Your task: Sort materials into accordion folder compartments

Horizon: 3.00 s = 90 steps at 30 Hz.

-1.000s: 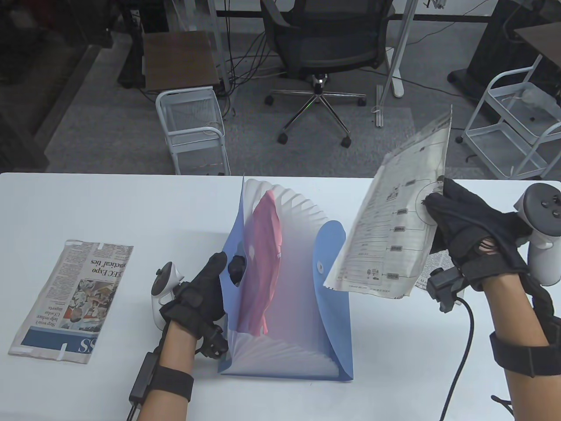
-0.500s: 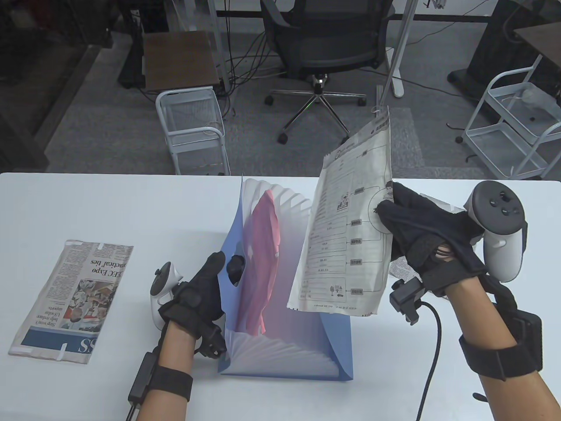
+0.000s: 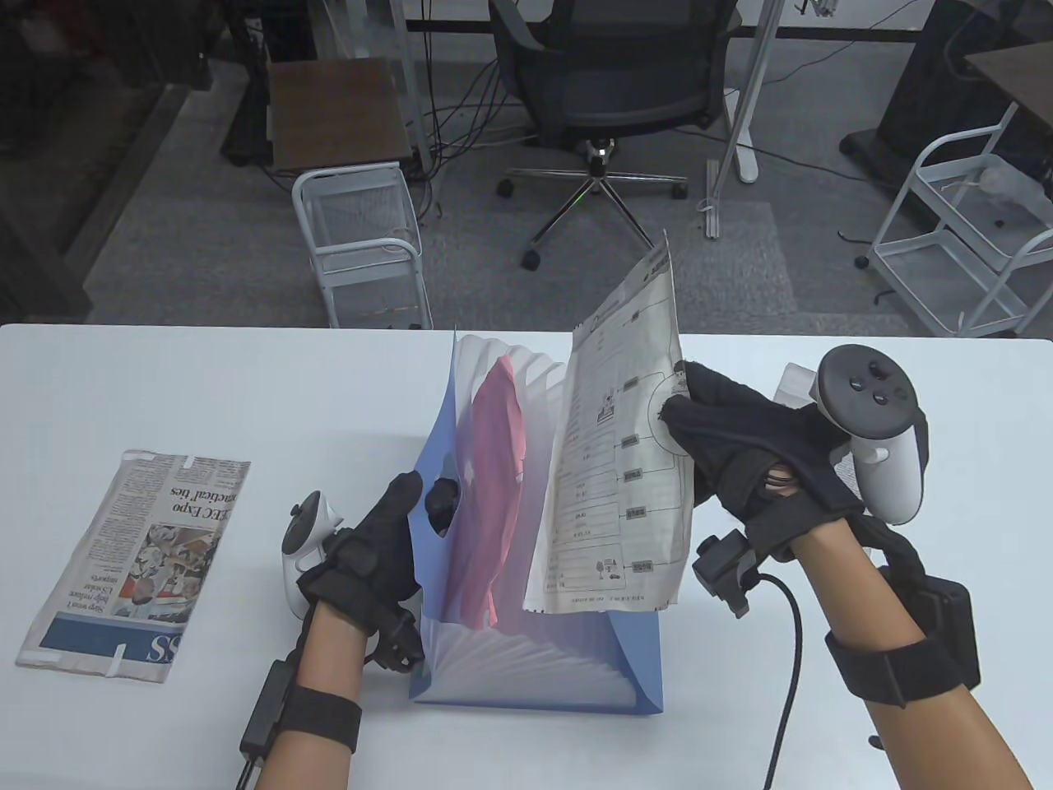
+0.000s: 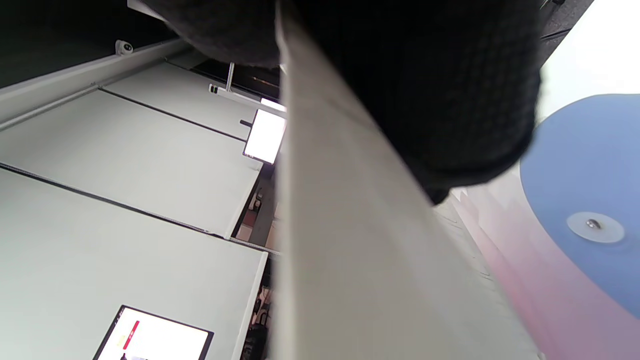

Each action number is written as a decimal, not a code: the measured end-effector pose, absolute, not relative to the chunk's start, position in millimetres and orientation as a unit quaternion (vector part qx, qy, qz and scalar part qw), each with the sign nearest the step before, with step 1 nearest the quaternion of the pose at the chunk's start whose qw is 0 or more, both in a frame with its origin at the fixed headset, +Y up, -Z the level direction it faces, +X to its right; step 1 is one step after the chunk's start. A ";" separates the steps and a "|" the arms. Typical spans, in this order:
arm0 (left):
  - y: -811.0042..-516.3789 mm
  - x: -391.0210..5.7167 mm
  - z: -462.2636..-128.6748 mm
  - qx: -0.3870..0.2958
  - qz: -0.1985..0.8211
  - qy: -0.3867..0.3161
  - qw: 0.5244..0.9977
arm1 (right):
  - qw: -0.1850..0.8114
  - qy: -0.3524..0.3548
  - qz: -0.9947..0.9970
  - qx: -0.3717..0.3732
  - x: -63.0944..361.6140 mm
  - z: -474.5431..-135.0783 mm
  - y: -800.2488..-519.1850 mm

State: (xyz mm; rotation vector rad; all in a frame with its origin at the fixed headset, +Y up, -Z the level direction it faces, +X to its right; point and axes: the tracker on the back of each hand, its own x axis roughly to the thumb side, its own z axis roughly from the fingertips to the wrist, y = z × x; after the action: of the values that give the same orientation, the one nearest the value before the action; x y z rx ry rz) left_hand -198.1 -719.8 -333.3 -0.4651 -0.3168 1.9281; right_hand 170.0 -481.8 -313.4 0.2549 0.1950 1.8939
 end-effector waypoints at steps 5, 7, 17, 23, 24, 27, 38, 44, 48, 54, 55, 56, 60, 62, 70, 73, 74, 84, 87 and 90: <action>-720.5 -198.0 -333.7 -0.195 0.809 -0.133 0.538 | 0.564 0.106 0.811 0.115 161.0 -316.0 -485.4; -720.7 -198.0 -333.8 -0.195 0.809 -0.133 0.538 | 0.561 0.112 0.812 0.117 158.4 -317.1 -487.1; -721.1 -197.8 -334.1 -0.195 0.810 -0.133 0.538 | 0.549 0.143 0.817 0.107 144.0 -326.4 -500.1; -721.5 -197.8 -333.9 -0.194 0.811 -0.133 0.536 | 0.478 0.161 0.861 0.056 135.5 -336.3 -513.2; -721.4 -197.7 -333.8 -0.194 0.812 -0.132 0.535 | 0.453 0.152 0.877 0.050 133.6 -337.9 -514.0; -721.6 -197.8 -333.6 -0.193 0.813 -0.133 0.533 | 0.402 0.153 0.902 0.037 127.6 -340.6 -515.4; -721.6 -198.4 -332.9 -0.191 0.817 -0.132 0.528 | 0.298 0.144 0.944 0.019 99.9 -347.5 -528.3; -721.8 -199.2 -332.2 -0.189 0.820 -0.132 0.523 | 0.270 0.131 0.953 0.032 78.1 -343.8 -537.8; -721.9 -199.8 -331.8 -0.188 0.822 -0.132 0.521 | 0.255 0.130 0.958 0.034 67.1 -344.2 -542.3; -722.4 -200.8 -331.0 -0.186 0.827 -0.133 0.514 | 0.241 0.129 0.961 0.033 53.1 -346.9 -555.5; -722.4 -201.0 -330.8 -0.186 0.828 -0.132 0.513 | 0.239 0.133 0.962 0.029 51.0 -347.6 -558.5; -722.3 -201.0 -330.8 -0.186 0.828 -0.132 0.512 | 0.241 0.138 0.960 0.028 49.8 -348.8 -561.5; -722.5 -201.6 -330.6 -0.186 0.829 -0.132 0.511 | 0.237 0.148 0.960 0.021 47.6 -352.0 -567.9; -722.6 -201.6 -330.5 -0.187 0.828 -0.133 0.511 | 0.230 0.147 0.962 0.020 46.9 -352.8 -569.1; -723.4 -201.7 -330.8 -0.185 0.829 -0.131 0.512 | 0.238 0.184 0.954 -0.005 42.2 -360.5 -574.3; -723.5 -201.6 -330.7 -0.185 0.829 -0.131 0.511 | 0.234 0.185 0.954 -0.014 41.4 -362.5 -575.2; -723.7 -201.5 -330.9 -0.185 0.829 -0.132 0.512 | 0.233 0.185 0.955 -0.019 40.1 -362.6 -575.4; -724.4 -200.6 -331.0 -0.183 0.828 -0.131 0.513 | 0.205 0.189 0.960 -0.018 31.2 -366.4 -583.1; -724.6 -200.3 -331.2 -0.184 0.828 -0.130 0.513 | 0.207 0.190 0.960 -0.016 31.0 -366.8 -582.4; -724.7 -199.0 -331.1 -0.184 0.827 -0.130 0.515 | 0.198 0.193 0.961 -0.016 30.3 -368.0 -583.4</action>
State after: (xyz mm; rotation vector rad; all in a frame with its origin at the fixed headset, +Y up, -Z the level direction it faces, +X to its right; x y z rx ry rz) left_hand -199.0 -724.7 -331.1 -0.4419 -0.3125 1.9868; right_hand 30.3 -583.4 -368.0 -0.0438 0.5393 2.6890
